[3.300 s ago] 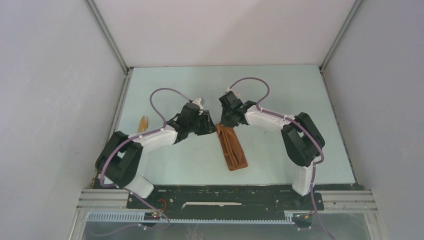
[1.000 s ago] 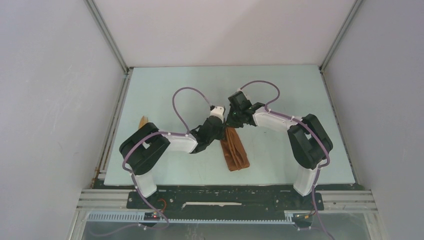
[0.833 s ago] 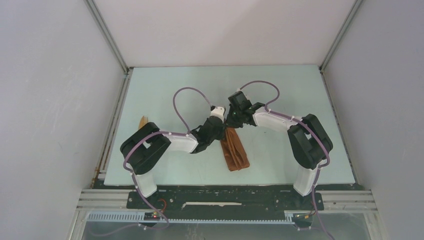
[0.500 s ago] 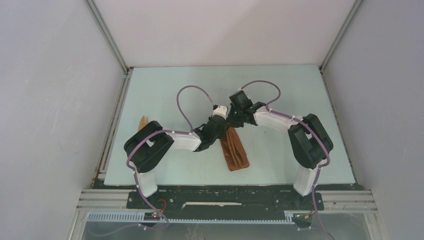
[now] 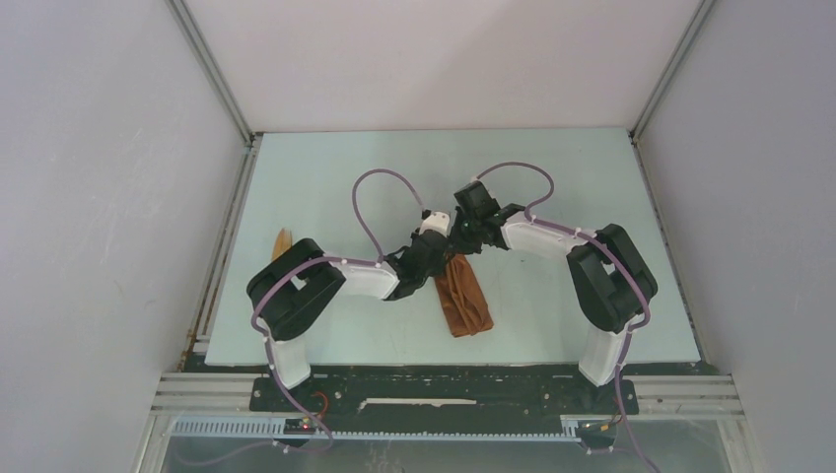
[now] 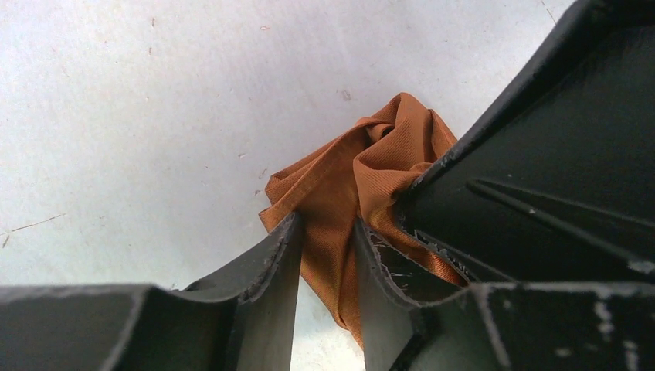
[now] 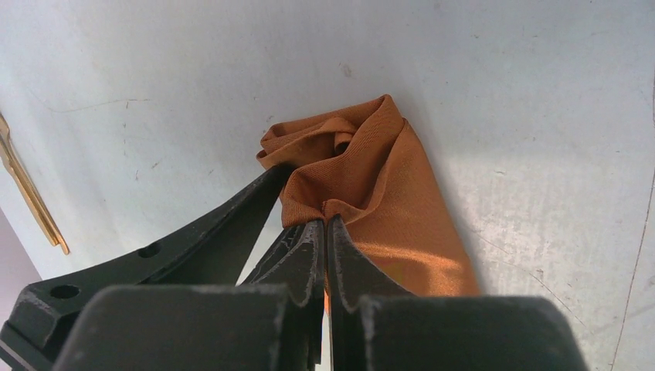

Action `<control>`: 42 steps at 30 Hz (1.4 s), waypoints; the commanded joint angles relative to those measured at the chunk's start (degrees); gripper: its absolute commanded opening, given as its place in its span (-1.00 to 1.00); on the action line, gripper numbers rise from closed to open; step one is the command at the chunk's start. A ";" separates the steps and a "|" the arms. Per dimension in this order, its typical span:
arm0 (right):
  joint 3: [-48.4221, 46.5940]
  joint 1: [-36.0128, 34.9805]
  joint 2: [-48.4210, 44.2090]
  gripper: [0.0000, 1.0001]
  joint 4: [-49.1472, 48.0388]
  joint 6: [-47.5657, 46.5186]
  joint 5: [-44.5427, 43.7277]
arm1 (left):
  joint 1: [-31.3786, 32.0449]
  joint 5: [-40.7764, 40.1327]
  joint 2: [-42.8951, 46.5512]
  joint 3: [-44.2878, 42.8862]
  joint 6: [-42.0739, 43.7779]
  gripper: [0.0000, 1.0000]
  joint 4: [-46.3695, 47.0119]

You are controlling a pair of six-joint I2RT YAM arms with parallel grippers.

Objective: Fold the napkin into a case and place the utensils inside
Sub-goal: Stuff the top corner of the smaller-rectangle-folded napkin into the folded napkin.

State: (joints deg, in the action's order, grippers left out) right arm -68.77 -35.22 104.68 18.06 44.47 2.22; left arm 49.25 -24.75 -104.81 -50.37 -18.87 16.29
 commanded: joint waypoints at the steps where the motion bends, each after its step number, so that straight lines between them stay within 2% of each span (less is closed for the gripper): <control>1: 0.22 0.34 -2.70 -1.00 -1.79 1.02 0.47 | 0.93 -1.48 -1.54 -0.01 1.27 -0.28 0.81; 4: 0.16 0.33 -2.58 -1.00 -1.98 1.10 0.76 | 0.93 -1.94 -1.78 -0.59 1.59 -0.43 0.79; 5: 0.16 0.25 -2.46 -1.00 -1.98 1.14 0.83 | 0.93 -2.06 -1.48 -0.56 1.71 -0.56 0.98; 7: 0.39 0.30 -2.26 -1.00 -2.36 1.30 1.38 | 0.95 -2.03 -0.76 -0.51 1.81 -0.66 1.39; 8: 0.78 0.28 -2.29 -1.00 -2.86 1.51 1.77 | 0.94 -2.04 -0.16 -0.52 1.59 -0.78 1.45; 12: 2.54 0.84 -2.35 -1.00 -5.00 2.25 4.16 | 0.96 0.06 3.47 1.36 0.52 -0.99 3.14; 21: 9.77 2.79 -2.32 -1.00 -16.04 5.98 13.77 | -1.06 7.08 6.85 5.82 -2.29 -1.00 8.61; 30: 16.23 3.22 0.36 -1.00 -28.82 7.75 17.50 | -3.58 13.92 9.68 8.59 -4.12 -1.00 12.35; 34: 20.77 3.33 3.05 -1.00 -40.48 9.35 18.68 | -4.09 16.15 11.34 9.86 -3.97 -1.00 13.15; 38: 21.36 3.51 8.02 -1.00 -49.88 8.84 21.49 | -4.30 19.18 11.06 10.56 -4.53 -1.00 13.64; 42: 21.36 3.76 10.08 -1.00 -55.44 7.26 22.97 | -6.51 21.52 9.58 12.30 -6.86 -1.00 15.43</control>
State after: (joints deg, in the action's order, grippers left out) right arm -48.34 -31.81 111.77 -28.58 53.32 24.53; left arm 44.27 -7.92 -95.72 -39.70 -22.65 26.94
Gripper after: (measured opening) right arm 0.008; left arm 0.003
